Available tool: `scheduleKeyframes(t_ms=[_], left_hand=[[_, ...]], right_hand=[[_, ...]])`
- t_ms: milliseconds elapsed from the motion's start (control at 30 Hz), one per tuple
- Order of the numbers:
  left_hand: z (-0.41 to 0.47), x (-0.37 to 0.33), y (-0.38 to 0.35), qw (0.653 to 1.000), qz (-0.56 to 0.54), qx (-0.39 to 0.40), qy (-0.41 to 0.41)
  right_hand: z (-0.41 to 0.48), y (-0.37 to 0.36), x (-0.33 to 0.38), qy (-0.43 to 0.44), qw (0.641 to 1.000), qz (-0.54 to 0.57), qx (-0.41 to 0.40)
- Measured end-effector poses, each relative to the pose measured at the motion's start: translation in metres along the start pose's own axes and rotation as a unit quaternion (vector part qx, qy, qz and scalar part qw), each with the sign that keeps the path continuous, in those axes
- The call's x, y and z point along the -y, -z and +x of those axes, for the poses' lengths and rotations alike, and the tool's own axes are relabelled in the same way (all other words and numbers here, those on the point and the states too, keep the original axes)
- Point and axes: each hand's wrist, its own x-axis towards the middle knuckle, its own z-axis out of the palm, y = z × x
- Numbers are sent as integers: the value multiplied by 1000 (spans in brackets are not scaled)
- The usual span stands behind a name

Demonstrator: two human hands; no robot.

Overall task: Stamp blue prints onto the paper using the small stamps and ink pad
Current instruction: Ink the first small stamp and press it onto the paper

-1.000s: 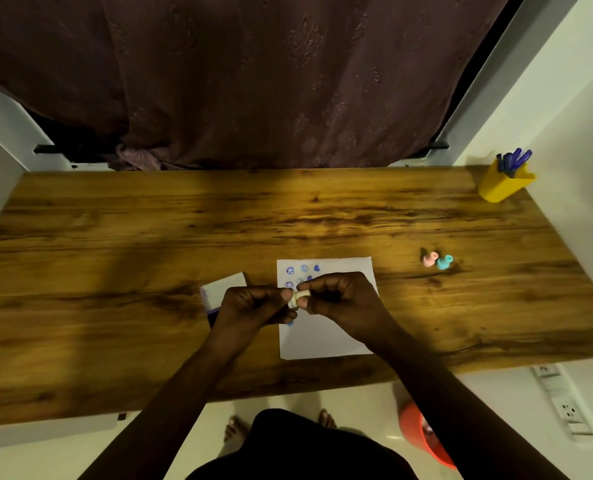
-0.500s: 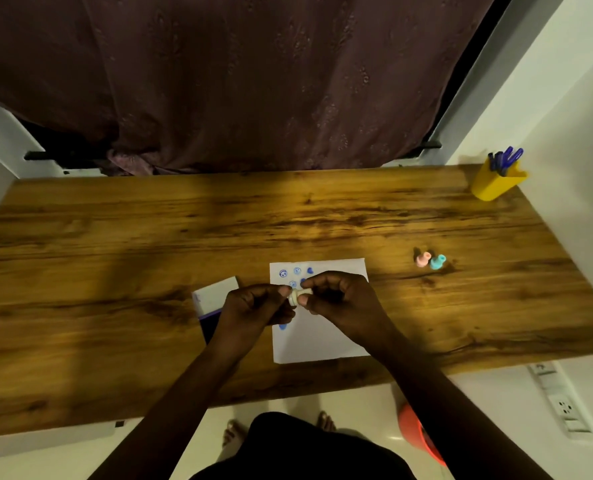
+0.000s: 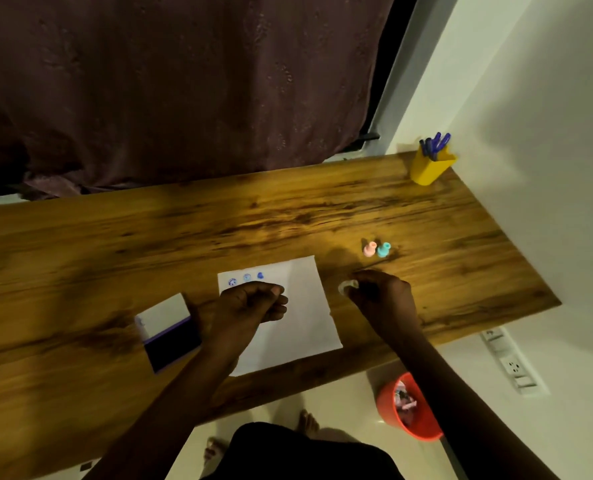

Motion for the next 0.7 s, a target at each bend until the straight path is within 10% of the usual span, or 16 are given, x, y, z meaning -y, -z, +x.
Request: scheduleKeyframes(t_ms=[700], left_hand=[[8, 7, -65, 998, 14, 57, -20]], right_hand=[[12, -3, -78, -5, 994, -84, 64]])
